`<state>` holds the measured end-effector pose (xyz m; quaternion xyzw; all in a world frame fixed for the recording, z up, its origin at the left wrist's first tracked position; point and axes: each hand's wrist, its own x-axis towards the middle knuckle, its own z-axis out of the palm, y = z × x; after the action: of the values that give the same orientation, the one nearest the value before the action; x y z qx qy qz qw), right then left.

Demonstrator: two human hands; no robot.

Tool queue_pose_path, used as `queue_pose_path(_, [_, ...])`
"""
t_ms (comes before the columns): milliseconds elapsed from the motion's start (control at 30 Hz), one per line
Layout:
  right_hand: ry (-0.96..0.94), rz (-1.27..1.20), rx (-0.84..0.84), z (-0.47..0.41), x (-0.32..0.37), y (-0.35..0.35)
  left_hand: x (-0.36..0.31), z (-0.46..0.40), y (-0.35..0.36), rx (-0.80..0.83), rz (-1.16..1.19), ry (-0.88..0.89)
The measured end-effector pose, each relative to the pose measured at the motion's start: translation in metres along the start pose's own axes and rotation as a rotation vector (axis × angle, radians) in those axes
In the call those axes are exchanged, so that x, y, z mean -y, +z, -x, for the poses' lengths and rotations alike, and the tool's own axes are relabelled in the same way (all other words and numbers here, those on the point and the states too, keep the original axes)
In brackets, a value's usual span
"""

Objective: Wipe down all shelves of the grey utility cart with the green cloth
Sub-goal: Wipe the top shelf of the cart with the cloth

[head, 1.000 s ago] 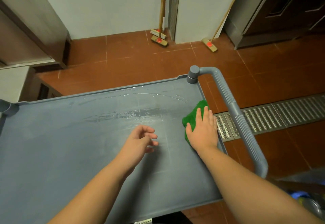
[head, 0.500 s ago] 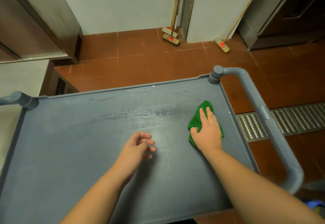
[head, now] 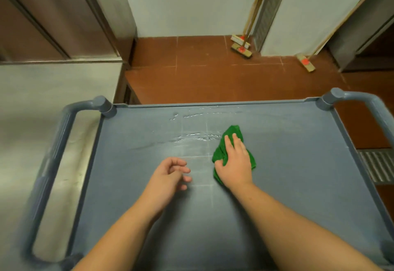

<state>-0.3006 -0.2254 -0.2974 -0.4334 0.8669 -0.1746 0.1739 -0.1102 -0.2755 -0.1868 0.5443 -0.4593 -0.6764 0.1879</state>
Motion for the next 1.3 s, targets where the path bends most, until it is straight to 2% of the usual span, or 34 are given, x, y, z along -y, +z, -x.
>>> queue_pose_path(433, [-0.308,0.024,0.202,0.031,0.201,0.101,0.015,0.027,-0.177,-0.216,0.119,0.005])
queue_pose_path(733, [-0.554,0.024,0.388,0.045,0.294,0.151,0.030,0.037,-0.225,-0.254,0.175,0.011])
queue_pose_path(1067, [-0.509,0.018,0.292,0.034,0.278,0.140,0.038,0.014,-0.217,-0.309,0.196,-0.017])
queue_pose_path(1300, [-0.397,0.025,0.207,-0.007,0.217,0.101,0.035,-0.004,-0.176,-0.329,0.129,-0.001])
